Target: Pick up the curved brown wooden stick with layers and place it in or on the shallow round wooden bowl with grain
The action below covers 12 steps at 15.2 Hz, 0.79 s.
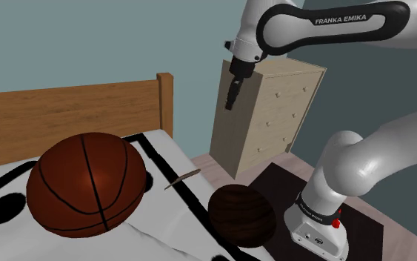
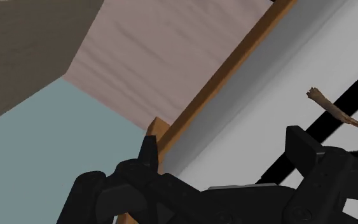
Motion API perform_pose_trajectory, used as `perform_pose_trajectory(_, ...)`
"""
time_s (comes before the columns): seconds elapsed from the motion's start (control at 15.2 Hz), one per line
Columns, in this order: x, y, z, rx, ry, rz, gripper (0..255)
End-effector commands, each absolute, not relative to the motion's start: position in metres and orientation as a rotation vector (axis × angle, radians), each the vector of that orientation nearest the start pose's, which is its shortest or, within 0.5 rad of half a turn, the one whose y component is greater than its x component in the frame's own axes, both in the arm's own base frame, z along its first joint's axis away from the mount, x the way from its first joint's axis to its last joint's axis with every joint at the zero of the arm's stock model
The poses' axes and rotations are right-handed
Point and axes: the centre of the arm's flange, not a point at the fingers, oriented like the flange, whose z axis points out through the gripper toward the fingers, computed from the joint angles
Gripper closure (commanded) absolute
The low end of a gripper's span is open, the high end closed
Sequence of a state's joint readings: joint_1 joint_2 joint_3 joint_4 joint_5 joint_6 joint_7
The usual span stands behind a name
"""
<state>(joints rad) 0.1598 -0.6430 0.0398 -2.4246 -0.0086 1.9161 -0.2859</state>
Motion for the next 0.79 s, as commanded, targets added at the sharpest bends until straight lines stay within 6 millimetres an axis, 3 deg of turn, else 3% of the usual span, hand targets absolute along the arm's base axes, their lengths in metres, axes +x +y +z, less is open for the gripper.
perform_pose_trajectory(0.0,0.37,0.091,0.525,-3.036,-0.882,-0.215,0)
perform_pose_trajectory(0.73,0.381,0.191,0.435,-2.714,-1.505,-0.22,0)
